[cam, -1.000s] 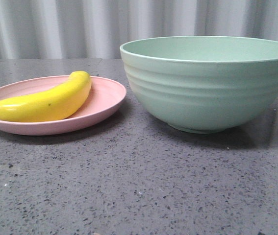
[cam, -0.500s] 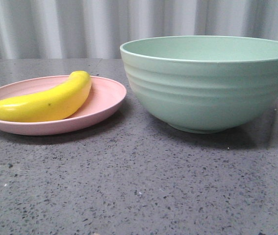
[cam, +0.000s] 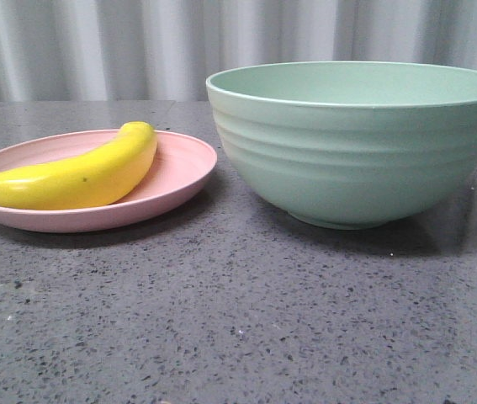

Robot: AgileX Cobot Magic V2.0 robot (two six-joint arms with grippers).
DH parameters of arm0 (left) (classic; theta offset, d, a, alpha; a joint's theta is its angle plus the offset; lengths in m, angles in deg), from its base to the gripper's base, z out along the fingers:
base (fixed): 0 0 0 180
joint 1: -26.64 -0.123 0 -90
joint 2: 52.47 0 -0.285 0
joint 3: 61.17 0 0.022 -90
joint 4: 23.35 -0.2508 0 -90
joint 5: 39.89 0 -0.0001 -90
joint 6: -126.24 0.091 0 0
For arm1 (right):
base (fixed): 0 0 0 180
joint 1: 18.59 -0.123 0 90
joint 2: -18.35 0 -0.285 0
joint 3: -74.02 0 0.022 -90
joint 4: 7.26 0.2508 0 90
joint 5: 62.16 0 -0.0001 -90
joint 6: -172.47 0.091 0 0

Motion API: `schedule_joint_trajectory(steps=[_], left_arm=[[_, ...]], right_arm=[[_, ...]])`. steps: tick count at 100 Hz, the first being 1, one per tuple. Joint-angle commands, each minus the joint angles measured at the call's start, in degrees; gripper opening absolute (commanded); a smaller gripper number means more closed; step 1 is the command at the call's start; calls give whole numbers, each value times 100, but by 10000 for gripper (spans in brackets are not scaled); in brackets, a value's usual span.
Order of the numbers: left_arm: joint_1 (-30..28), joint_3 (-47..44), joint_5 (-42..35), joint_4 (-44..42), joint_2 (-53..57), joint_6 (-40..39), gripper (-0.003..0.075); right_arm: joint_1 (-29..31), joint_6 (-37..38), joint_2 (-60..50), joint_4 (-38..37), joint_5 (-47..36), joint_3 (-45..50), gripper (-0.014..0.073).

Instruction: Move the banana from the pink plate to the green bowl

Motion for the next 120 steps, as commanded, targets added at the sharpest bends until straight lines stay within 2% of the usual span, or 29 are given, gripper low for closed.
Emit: schedule_joint_trajectory(steps=[1,6,9,16,43,59,80,89,103,120], left_arm=[[204,273,-945,54,-446,-49,224],[394,283,-1249,54,-647,-49,363],[515,295,-1369,54,-763,-49,419],[847,447,-1360,54,-1101,-49,489],[2417,1506,-1152,54,-2710,-49,491],[2998,2487,-172,54,-3797,-49,491],[3125,3843,2015,54,-4946,-49,491],[3125,4274,2640,54,-5258,-49,491],[3125,4669,3106,8,-5586,-49,491],[3125,4784,3260,-29,-5813,-49,491]], right_arm=[[32,-15,102,-40,-521,-196,-62],[32,-15,102,-40,-532,-196,-62],[32,-15,102,-40,-532,-196,-62],[32,-15,102,-40,-532,-196,-62],[32,-15,102,-40,-532,-196,-62],[32,-15,102,-40,-532,-196,-62],[32,-15,102,-40,-541,-196,-62],[32,-15,102,-40,-553,-196,-62],[32,-15,102,-40,-553,-196,-62],[32,-15,102,-40,-553,-196,-62]])
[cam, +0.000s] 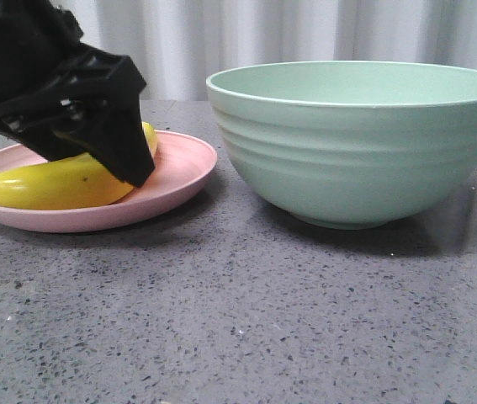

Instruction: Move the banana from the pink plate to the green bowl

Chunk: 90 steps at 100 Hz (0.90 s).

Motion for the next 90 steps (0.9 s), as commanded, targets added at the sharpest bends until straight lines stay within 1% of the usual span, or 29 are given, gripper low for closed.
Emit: schedule_joint_trajectory(steps=[1,4,9,21,31,42,54,61,68,73,78,90], left_arm=[[38,212,-81,6,81,-49,490],[38,212,-69,6,81,-49,486],[38,212,-68,-24,81,-49,454],[38,212,-68,-123,81,-49,319],[38,212,-68,-123,81,-49,232],[38,212,-68,-123,81,-49,174],[38,212,-68,-123,94,-49,162],[38,292,-38,-123,92,-39,162],[50,483,34,-123,92,-39,162],[61,665,106,-123,100,-39,160],[79,861,204,-123,125,16,158],[174,1329,402,7,262,231,158]], right_arm=[[32,-15,81,-40,-475,-196,-62],[32,-15,81,-40,-475,-196,-62],[32,-15,81,-40,-475,-196,-62],[32,-15,81,-40,-475,-196,-62],[32,-15,81,-40,-475,-196,-62],[32,-15,81,-40,-514,-196,-62],[32,-15,81,-5,-651,-196,-62],[7,-15,81,-37,-571,-212,-62],[-96,-15,91,-329,-63,-375,-62],[-210,-25,129,-732,470,-580,-62],[-320,-25,219,-982,939,-798,-62],[-609,-25,456,-1087,1721,-1376,-62]])
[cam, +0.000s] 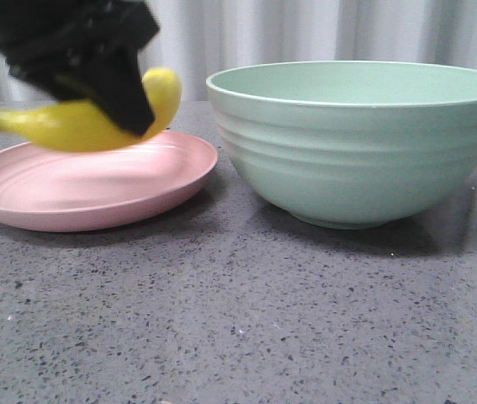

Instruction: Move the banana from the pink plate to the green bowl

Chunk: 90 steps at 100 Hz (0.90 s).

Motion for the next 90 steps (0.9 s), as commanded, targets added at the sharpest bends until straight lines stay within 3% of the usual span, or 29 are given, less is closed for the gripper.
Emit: schedule_joint_trajectory(steps=[1,12,19,24,39,46,67,90], left_arm=[[132,486,-154,165,350,122,158],[364,808,-123,244,450,122,158],[565,999,81,257,450,135,158],[727,1101,204,268,401,144,158],[1095,1166,55,297,382,144,158],[1209,1166,-1,354,382,144,158],[1524,1166,32,565,323,226,158],[1762,1166,-33,741,166,458,158]], right_arm=[[-197,-25,246,-237,246,-648,-62],[-526,-25,607,-237,792,-1249,-54],[-750,-25,907,-107,1250,-1756,-1],[-903,-25,1105,62,1486,-2132,78],[-1342,-25,1813,989,1658,-3158,428],[-1506,-25,2151,1493,1628,-3557,503],[-1732,-25,3174,3311,1364,-4269,505],[-1732,-25,4239,4598,1240,-4386,505]])
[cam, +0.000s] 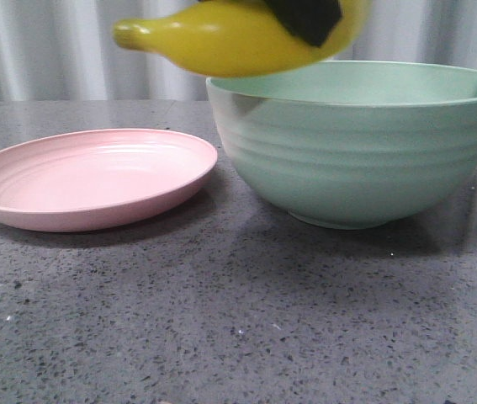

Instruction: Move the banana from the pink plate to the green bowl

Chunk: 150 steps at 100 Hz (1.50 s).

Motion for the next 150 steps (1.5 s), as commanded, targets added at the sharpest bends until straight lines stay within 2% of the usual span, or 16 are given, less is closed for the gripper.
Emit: schedule_joint_trajectory(steps=[1,27,34,49,56,63,68,75,82,104,119,125,140,150], left_arm=[[71,207,-409,162,185,39,158],[71,222,-421,184,185,39,158],[71,222,-448,184,185,39,158],[71,222,-460,184,185,39,158],[71,222,-460,184,185,39,163],[71,222,-460,184,185,39,206],[71,244,-460,184,185,39,266],[71,333,-434,171,185,39,343],[71,464,-416,134,185,39,385],[71,999,-167,112,204,39,388],[71,1215,-10,112,204,39,388],[71,1225,-10,112,204,39,388],[71,1225,32,112,204,39,388],[71,1225,32,112,204,39,388]], right_arm=[[-5,-25,271,670,-426,-212,505],[-5,-25,829,1008,-720,-212,479],[-5,-25,855,1072,-744,-212,412],[-5,-25,855,1150,-753,-212,167],[-5,-25,855,1244,-753,-212,80],[-5,-25,855,1384,-753,-212,24],[-5,-25,855,1525,-753,-212,1],[-5,-25,855,1625,-813,-212,-14],[-5,-25,844,1637,-875,-212,-14],[6,-244,716,1390,-1366,-212,-15],[70,-454,652,833,-2011,-220,-15],[70,-611,670,372,-2199,-220,-15],[70,-611,789,-631,-2306,-220,-15],[70,-611,911,-1029,-2306,-220,-15]])
